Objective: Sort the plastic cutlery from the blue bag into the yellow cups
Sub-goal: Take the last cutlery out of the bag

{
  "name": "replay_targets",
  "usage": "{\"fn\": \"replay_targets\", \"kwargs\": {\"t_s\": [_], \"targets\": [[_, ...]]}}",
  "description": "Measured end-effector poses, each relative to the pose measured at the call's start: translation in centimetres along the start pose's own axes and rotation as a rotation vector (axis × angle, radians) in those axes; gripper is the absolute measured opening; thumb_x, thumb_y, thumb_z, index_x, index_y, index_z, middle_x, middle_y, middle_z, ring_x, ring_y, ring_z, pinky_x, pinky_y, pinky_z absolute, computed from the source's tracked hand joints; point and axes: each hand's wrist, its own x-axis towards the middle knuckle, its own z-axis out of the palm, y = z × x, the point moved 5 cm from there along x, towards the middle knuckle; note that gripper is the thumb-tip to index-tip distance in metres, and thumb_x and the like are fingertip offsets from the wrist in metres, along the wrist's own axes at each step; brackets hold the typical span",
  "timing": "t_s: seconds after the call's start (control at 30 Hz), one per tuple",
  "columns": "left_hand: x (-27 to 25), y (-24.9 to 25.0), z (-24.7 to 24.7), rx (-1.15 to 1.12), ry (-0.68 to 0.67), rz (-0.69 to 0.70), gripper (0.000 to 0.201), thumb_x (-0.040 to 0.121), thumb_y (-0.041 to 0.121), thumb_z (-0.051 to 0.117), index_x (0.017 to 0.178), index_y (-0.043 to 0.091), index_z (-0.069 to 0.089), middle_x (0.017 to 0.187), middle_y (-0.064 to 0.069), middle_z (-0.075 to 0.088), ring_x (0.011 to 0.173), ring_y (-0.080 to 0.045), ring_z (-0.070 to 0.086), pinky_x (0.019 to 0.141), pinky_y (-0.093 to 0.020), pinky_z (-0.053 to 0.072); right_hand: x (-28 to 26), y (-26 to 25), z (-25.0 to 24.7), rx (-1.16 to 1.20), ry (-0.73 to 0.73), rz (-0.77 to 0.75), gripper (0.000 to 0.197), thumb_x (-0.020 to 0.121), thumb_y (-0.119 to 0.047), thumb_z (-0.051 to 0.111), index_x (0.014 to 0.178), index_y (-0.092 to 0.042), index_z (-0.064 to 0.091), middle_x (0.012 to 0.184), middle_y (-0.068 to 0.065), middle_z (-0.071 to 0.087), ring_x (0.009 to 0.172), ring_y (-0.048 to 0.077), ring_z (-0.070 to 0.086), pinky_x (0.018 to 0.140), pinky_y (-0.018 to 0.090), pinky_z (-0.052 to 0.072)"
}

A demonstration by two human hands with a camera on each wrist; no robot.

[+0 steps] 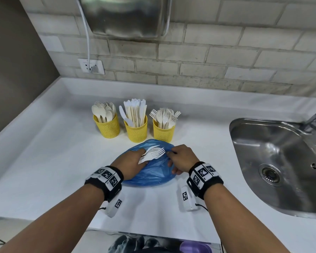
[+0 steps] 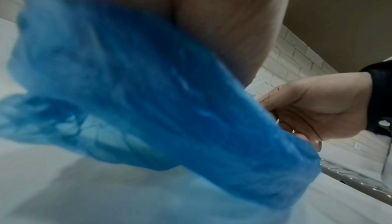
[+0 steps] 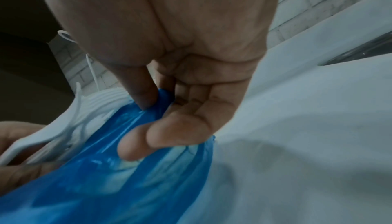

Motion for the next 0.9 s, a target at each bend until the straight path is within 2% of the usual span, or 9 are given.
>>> {"fn": "replay_targets", "kwargs": {"t_s": [0.13, 0.3, 0.37, 0.4, 0.47, 0.5, 0.63, 0.8, 0.9], "targets": [[0.1, -0.2, -0.6, -0.034, -0.013, -0.017, 0.027, 0.101, 0.03, 0.059, 0.124, 0.017, 0.056, 0.12, -0.004, 0.066, 0.106, -0.025, 0.062, 0.092, -0.039, 0.05, -0.2, 0.5, 0.1, 0.042, 0.005, 0.13, 0.019, 0.091, -0.016, 0.052, 0.096, -0.004, 0.066, 0.073, 0.016, 0.074, 0.049, 0.029, 0.065, 0.048, 0.029, 0.053], [0.1, 0.1, -0.9, 0.006, -0.077, -0.035, 0.012, 0.097, 0.019, 0.057, 0.109, 0.02, 0.054, 0.116, -0.004, 0.064, 0.104, -0.024, 0.059, 0.092, -0.039, 0.049, -0.3, 1.2, 0.5, -0.009, 0.058, 0.175, 0.023, 0.086, -0.012, 0.048, 0.082, 0.0, 0.067, 0.076, 0.022, 0.075, 0.055, 0.034, 0.069, 0.049, 0.033, 0.055], [0.3, 0.2, -0.8, 0.047, -0.097, -0.055, 0.012, 0.094, 0.019, 0.057, 0.105, 0.021, 0.055, 0.112, -0.002, 0.063, 0.102, -0.023, 0.059, 0.089, -0.037, 0.049, -0.1, 1.4, 0.8, -0.123, 0.076, 0.074, 0.026, 0.087, -0.014, 0.046, 0.095, -0.005, 0.068, 0.087, 0.02, 0.074, 0.068, 0.037, 0.072, 0.057, 0.038, 0.059], [0.4, 0.3, -0.8, 0.063, -0.098, -0.059, 0.01, 0.092, 0.02, 0.057, 0.1, 0.023, 0.053, 0.109, 0.0, 0.062, 0.1, -0.022, 0.059, 0.085, -0.035, 0.047, -0.1, 1.3, 1.0, -0.218, 0.087, -0.007, 0.027, 0.088, -0.019, 0.047, 0.105, -0.011, 0.067, 0.097, 0.017, 0.071, 0.08, 0.037, 0.072, 0.066, 0.04, 0.06], [0.4, 0.9, -0.7, 0.061, -0.087, -0.05, 0.012, 0.092, 0.023, 0.061, 0.096, 0.024, 0.05, 0.101, 0.003, 0.059, 0.093, -0.018, 0.055, 0.078, -0.03, 0.041, -0.4, 0.9, 1.6, -0.383, 0.084, -0.155, 0.036, 0.09, -0.027, 0.052, 0.125, -0.025, 0.06, 0.11, 0.009, 0.058, 0.097, 0.034, 0.064, 0.086, 0.041, 0.055], [0.4, 1.3, -0.7, 0.058, -0.08, -0.041, 0.013, 0.092, 0.027, 0.063, 0.097, 0.024, 0.051, 0.099, 0.004, 0.058, 0.091, -0.018, 0.054, 0.076, -0.029, 0.039, -0.4, 0.8, 1.8, -0.403, 0.082, -0.205, 0.039, 0.091, -0.029, 0.052, 0.13, -0.029, 0.058, 0.109, 0.007, 0.052, 0.097, 0.033, 0.062, 0.089, 0.041, 0.053], [0.1, 1.7, -1.1, 0.101, -0.064, 0.001, 0.025, 0.1, 0.039, 0.058, 0.115, 0.019, 0.058, 0.114, -0.002, 0.066, 0.102, -0.024, 0.06, 0.079, -0.03, 0.04, 0.3, 1.0, 1.0, -0.43, 0.166, -0.252, 0.032, 0.101, -0.024, 0.044, 0.125, -0.028, 0.064, 0.102, 0.009, 0.049, 0.092, 0.034, 0.06, 0.088, 0.042, 0.053], [-0.1, 0.8, -1.5, -0.103, -0.113, 0.016, 0.032, 0.105, 0.038, 0.053, 0.129, 0.018, 0.056, 0.126, -0.005, 0.068, 0.108, -0.023, 0.063, 0.096, -0.037, 0.049, 0.7, 1.9, -0.5, -0.425, 0.171, -0.127, 0.037, 0.102, -0.021, 0.041, 0.128, -0.02, 0.067, 0.121, 0.016, 0.057, 0.112, 0.035, 0.059, 0.098, 0.038, 0.048], [-0.1, 0.7, -2.5, -0.274, 0.0, -0.003, 0.026, 0.106, 0.038, 0.052, 0.125, 0.021, 0.057, 0.111, 0.003, 0.072, 0.098, -0.015, 0.066, 0.088, -0.033, 0.05, 0.3, 2.1, -0.5, -0.452, 0.193, -0.076, 0.035, 0.1, -0.021, 0.04, 0.116, -0.015, 0.071, 0.121, 0.016, 0.06, 0.109, 0.034, 0.061, 0.094, 0.036, 0.05]]}}
